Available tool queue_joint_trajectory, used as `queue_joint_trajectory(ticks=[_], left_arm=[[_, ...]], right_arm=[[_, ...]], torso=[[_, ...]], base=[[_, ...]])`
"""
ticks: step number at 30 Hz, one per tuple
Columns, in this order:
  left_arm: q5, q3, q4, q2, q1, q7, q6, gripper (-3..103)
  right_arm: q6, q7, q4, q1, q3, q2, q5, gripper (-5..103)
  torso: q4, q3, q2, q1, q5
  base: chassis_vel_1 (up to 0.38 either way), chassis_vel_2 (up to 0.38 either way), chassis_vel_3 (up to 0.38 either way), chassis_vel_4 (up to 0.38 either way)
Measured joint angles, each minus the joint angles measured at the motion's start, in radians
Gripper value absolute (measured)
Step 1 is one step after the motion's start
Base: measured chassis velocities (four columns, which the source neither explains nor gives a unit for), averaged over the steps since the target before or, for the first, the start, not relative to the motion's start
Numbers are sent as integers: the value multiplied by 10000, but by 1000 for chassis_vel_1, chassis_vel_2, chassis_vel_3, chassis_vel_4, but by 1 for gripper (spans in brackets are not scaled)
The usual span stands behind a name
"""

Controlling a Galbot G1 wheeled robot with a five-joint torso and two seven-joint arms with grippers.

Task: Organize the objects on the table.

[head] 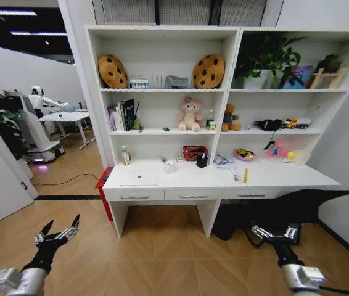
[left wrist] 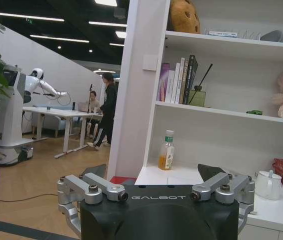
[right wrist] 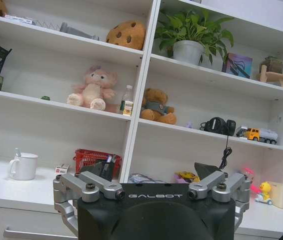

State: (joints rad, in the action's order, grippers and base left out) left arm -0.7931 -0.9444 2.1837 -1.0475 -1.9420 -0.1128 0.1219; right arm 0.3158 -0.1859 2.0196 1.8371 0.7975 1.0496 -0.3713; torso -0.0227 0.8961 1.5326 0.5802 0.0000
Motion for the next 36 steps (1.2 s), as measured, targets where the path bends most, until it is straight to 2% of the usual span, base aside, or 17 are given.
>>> queue_joint_trajectory(ticks=[36], left_arm=[[0, 0, 0, 0, 0, 0, 0, 100]], right_arm=[[0, 0, 0, 0, 0, 0, 0, 100]], torso=[[0, 0, 0, 0, 0]], base=[[0, 0, 0, 0]])
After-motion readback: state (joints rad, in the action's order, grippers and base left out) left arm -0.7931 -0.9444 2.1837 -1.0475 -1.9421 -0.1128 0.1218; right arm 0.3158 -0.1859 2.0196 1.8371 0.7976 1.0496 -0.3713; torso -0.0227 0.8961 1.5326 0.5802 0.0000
